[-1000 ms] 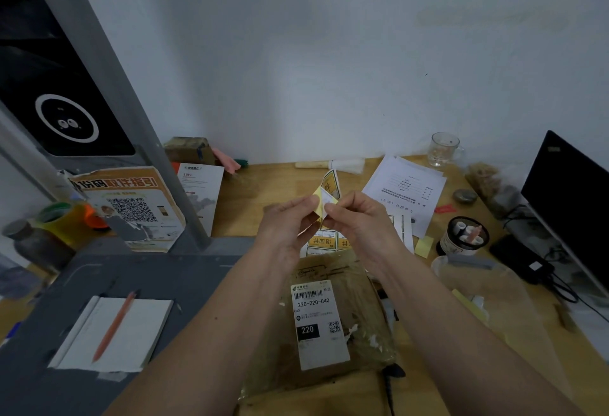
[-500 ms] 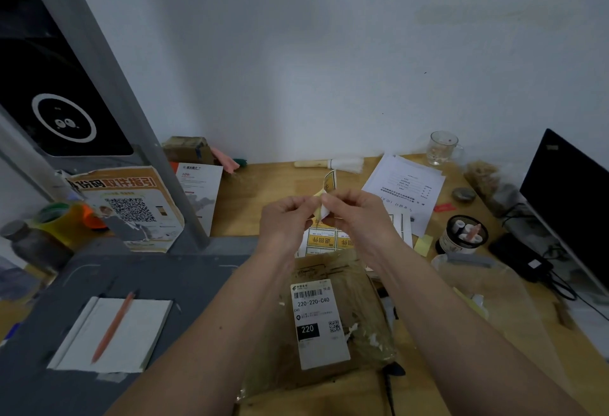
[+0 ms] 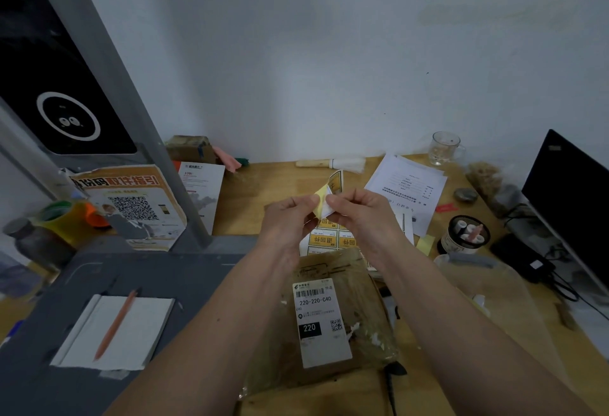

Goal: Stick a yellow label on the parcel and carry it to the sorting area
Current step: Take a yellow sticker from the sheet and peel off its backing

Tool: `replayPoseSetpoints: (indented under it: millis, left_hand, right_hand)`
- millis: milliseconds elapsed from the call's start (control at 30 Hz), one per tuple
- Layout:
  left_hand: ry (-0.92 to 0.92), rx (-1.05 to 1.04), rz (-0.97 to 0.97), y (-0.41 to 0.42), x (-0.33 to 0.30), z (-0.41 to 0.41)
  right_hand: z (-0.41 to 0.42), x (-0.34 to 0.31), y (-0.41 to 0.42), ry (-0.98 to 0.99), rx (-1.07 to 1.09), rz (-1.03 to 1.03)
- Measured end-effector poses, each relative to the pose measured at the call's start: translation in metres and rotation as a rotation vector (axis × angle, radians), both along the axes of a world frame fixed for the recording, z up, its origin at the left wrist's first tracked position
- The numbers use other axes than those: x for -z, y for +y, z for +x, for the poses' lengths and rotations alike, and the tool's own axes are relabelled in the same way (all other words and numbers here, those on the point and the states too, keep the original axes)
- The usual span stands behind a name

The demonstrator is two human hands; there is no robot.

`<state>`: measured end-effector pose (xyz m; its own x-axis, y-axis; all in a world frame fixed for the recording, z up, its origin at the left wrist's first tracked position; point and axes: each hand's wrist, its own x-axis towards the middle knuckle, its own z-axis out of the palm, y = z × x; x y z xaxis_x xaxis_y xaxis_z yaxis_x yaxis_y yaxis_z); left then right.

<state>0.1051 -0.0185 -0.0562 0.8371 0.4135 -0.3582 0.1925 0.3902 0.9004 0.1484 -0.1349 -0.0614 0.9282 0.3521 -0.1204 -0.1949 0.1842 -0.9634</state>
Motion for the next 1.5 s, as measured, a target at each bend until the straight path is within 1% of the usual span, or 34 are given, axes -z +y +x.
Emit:
replayPoseSetpoints:
  millis: [300, 600, 1000, 1167, 1300, 1367, 1500]
  left_hand:
    - [0.000, -0.032, -0.009, -0.0015, -0.0013, -0.0004]
    - [0.012, -0.054, -0.006, -0.0022, -0.0012, -0.0006]
    - [-0.028, -0.046, -0.083, -0.0008, 0.0001, -0.0016]
    - [-0.031, -0.065, -0.019, -0.0050, 0.0027, -0.0041]
    - [-0.045, -0.008, 0.156, -0.0098, 0.0058, -0.0090]
    - [-0.039, -0.018, 0.210, -0.0093, 0.0063, -0.0096]
    - [-0.041, -0.053, 0.097, -0.0058, 0.0009, -0.0086]
  right_hand:
    - [-0.0014, -0.0019, -0.0009, 0.032, 0.006, 0.050]
    - [-0.0024, -0.0019, -0.0019, 0.054, 0.015, 0.055]
    - [-0.0020, 0.0013, -0.0013, 0.085, 0.017, 0.054]
    - [-0.0002, 0.0025, -0.0007, 0.101, 0.070, 0.050]
    - [0.0022, 0.0011, -0.0013, 0.090, 0.068, 0.031]
    - [0.0025, 0.0019, -0.0015, 0.088, 0.061, 0.024]
    - [0.0010, 0.0045, -0.0014, 0.130, -0.004, 0.102]
